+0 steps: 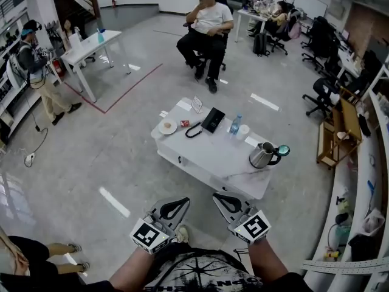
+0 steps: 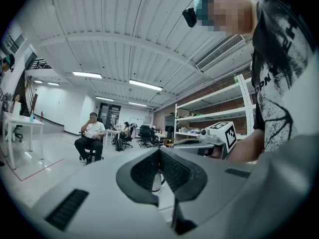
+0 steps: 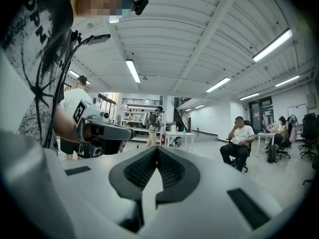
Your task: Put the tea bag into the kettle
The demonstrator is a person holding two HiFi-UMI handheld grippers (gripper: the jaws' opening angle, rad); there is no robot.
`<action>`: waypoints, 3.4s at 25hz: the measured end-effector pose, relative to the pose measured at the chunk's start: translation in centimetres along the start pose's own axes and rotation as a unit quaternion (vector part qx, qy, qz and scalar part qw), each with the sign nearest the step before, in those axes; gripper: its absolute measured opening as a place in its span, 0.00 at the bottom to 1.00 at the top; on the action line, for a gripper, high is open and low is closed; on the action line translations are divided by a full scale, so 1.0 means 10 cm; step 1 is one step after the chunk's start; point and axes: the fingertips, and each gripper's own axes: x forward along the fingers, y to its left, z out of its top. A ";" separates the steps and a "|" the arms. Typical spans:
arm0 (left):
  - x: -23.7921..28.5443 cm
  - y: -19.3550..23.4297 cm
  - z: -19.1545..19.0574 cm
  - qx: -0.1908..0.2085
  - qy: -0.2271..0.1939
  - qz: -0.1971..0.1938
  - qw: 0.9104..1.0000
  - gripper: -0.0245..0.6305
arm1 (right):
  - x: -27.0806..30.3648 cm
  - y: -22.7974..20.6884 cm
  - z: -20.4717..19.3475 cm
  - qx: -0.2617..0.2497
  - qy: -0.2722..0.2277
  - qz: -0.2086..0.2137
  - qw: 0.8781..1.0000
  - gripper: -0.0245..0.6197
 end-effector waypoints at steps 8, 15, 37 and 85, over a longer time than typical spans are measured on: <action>0.10 0.58 0.16 0.007 -0.006 -0.039 0.999 0.05 | 0.52 -0.23 0.12 -0.003 0.003 -0.031 1.000 0.05; 0.15 1.02 0.10 0.002 0.000 -0.048 0.999 0.05 | 0.88 -0.41 0.14 -0.003 0.000 -0.050 0.999 0.05; 1.57 2.26 0.26 -0.022 0.004 0.018 1.000 0.05 | 1.67 -2.26 0.10 -0.005 -0.013 0.007 1.000 0.05; 2.75 5.47 -0.37 -0.075 0.097 0.017 0.992 0.05 | 5.03 -4.12 -3.34 0.089 0.355 0.058 0.929 0.25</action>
